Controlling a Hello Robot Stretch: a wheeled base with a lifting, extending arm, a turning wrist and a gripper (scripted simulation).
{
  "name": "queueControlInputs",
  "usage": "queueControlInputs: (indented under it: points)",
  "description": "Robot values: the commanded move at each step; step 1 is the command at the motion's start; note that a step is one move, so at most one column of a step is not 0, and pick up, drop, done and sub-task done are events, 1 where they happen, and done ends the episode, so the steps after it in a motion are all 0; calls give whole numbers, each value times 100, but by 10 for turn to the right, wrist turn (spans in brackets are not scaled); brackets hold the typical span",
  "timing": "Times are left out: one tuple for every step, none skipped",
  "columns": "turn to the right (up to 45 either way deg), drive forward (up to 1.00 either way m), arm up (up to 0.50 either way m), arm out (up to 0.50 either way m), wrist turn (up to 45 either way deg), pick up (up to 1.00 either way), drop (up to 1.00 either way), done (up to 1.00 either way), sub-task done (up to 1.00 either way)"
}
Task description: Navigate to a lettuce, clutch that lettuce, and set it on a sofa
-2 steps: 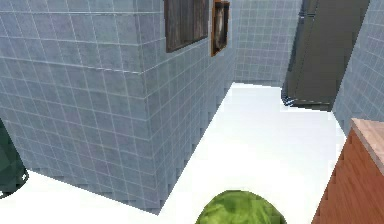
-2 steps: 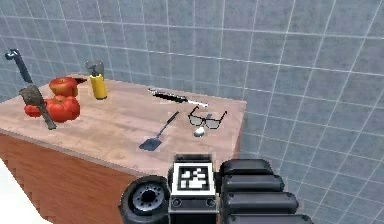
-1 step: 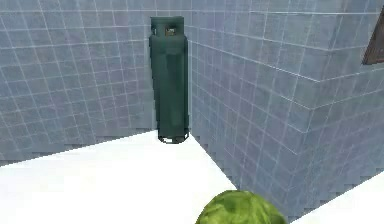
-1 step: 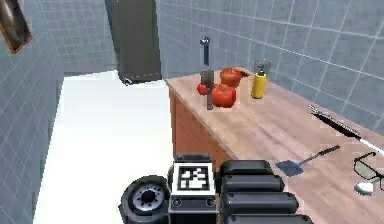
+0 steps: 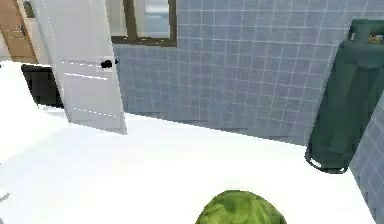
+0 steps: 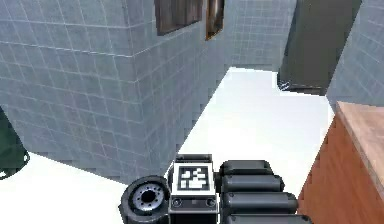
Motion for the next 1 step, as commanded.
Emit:
queueControlInputs:
  points:
    - [-270, 0, 0, 0, 0, 0, 0, 0, 0]
